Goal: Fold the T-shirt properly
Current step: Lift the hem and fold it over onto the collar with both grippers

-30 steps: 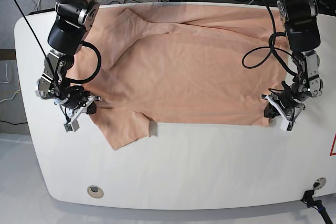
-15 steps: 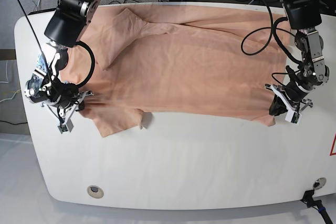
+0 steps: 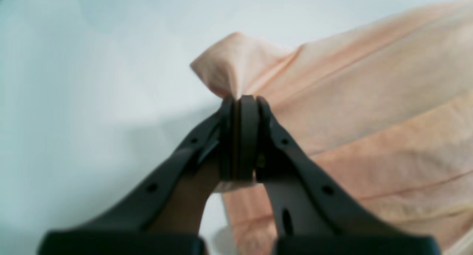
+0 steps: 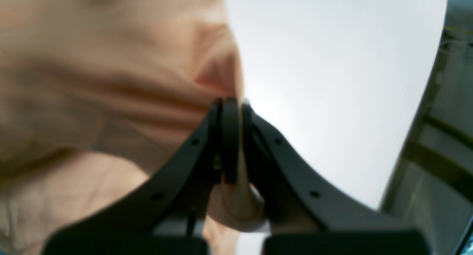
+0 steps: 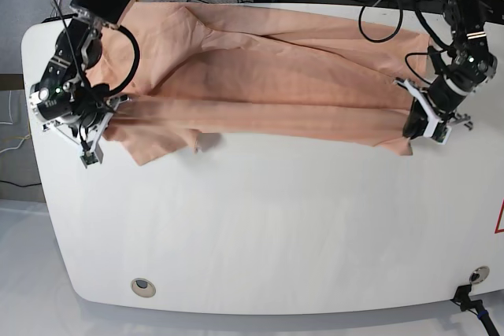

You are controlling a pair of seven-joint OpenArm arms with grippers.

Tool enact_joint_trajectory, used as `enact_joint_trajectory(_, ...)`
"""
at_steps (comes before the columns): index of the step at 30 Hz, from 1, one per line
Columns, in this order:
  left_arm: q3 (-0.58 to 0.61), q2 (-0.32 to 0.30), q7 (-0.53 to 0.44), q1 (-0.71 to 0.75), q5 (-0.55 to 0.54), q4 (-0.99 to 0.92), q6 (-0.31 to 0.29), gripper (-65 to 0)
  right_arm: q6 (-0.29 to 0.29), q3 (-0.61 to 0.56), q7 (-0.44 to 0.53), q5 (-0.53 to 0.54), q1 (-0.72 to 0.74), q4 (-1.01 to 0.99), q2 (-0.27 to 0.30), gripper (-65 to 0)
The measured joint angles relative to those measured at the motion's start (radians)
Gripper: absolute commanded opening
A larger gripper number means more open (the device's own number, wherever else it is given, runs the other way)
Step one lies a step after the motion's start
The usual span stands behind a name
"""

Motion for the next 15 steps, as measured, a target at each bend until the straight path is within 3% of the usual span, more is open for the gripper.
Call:
enact_joint_trajectory(3,-0.040,0.002,0.089,0.011,-0.004,0.042,-0.005,-65.0,0.000,-0.004,-0.034,0.008,-0.030,0.019,-0.016,-65.0)
enact_joint_trajectory(5,-0.087,0.003,0.115,0.010,-0.012,0.056,-0.042,-65.0,-0.002,-0.004,-0.027,0.020,-0.053,0.040,-0.014,-65.0)
enact_joint_trajectory(9,-0.155,0.003,0.196,0.011,-0.009,0.058,-0.042,-65.0,0.000,-0.004,-0.027,0.062,-0.118,0.060,-0.027,-65.0)
enact_joint_trajectory(11,-0.182,0.000,0.250,0.011,0.019,0.057,-0.014,-65.0,0.000,-0.003,-0.030,0.072,-0.147,0.060,-0.024,-65.0)
enact_joint_trajectory(15,-0.203,-0.003,0.272,0.036,0.014,0.061,-0.019,-65.0,-0.002,0.000,-0.037,0.109,-0.206,0.066,-0.018,-65.0)
